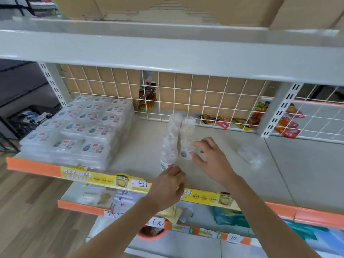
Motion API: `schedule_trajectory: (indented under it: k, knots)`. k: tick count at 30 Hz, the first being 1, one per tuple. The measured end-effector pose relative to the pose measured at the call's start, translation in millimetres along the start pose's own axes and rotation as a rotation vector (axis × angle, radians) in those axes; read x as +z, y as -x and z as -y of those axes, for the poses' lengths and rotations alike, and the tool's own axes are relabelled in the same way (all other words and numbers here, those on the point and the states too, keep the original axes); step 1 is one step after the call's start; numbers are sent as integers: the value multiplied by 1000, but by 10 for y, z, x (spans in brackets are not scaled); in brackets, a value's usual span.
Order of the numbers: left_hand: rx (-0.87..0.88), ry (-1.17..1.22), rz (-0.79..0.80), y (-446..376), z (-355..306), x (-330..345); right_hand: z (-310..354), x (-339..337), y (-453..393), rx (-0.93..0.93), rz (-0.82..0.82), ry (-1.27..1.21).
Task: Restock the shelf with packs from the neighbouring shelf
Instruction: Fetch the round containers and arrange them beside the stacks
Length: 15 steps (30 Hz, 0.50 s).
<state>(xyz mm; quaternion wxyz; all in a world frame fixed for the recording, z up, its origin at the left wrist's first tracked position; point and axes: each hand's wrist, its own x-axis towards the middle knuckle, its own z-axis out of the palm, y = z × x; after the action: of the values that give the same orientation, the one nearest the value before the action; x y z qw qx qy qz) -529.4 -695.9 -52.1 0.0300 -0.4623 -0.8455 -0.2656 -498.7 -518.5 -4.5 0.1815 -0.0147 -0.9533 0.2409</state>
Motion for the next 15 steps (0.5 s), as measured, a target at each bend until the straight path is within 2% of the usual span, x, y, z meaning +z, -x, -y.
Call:
schedule_trajectory:
  k: [4,11,15]
  knots:
    - [88,-2,52,-348,-218,278,-613,-243,328,210,-42,100]
    - [61,49,22,-641,-457,679,-1257,-519,587,443,-217,332]
    - [38,102,33,-615,-447,659,-1454,-545,521,569,-99,311]
